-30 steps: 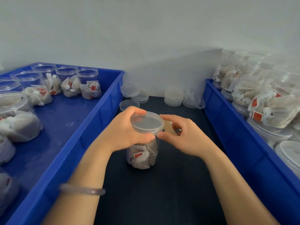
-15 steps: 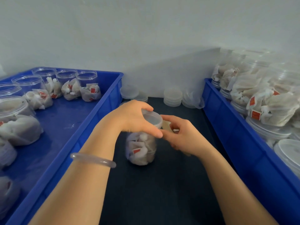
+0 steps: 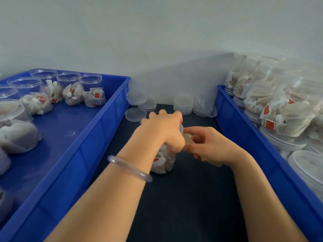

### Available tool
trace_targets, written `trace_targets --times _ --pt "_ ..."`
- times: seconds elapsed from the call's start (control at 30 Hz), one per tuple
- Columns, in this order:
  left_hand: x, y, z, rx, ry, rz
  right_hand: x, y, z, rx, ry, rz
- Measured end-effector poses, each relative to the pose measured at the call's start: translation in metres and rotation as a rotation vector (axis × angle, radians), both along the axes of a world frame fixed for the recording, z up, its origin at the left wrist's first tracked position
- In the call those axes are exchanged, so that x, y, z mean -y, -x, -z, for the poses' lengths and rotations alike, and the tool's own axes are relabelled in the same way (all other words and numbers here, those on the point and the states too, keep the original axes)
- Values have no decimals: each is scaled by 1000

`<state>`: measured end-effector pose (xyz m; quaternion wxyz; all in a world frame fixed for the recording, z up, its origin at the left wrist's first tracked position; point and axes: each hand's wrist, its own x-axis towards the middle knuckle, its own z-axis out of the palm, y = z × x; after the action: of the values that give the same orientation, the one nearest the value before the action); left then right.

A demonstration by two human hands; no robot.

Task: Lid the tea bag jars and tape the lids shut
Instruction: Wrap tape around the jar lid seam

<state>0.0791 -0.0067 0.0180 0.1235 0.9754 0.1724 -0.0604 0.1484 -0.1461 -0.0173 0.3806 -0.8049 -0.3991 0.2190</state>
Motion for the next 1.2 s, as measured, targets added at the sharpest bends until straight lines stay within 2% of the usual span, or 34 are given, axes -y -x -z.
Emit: trace_targets --times 0.1,0.23,0.37,0.47,0.6,0.73,0.93,1.07,1.2 --pt "-5 -3 5 64 -32 36 -6 3 0 78 -3 13" --pt "-23 -3 -1 17 122 48 -9 4 1 17 -12 -17" --pt "-27 -3 -3 -11 168 53 -15 8 1 102 67 15" --pt "-24 -4 -1 24 150 68 -20 11 4 141 101 87" --pt "-21 -1 4 35 94 96 -21 10 5 15 63 197" --pt "-16 0 9 45 21 79 -23 14 3 35 168 186" --pt "-11 -8 11 148 80 -31 -35 27 5 240 298 150" --pt "-9 -21 13 160 64 -119 -32 40 12 538 410 266" --pt "-8 -29 13 127 49 -147 -28 50 -1 522 451 287"
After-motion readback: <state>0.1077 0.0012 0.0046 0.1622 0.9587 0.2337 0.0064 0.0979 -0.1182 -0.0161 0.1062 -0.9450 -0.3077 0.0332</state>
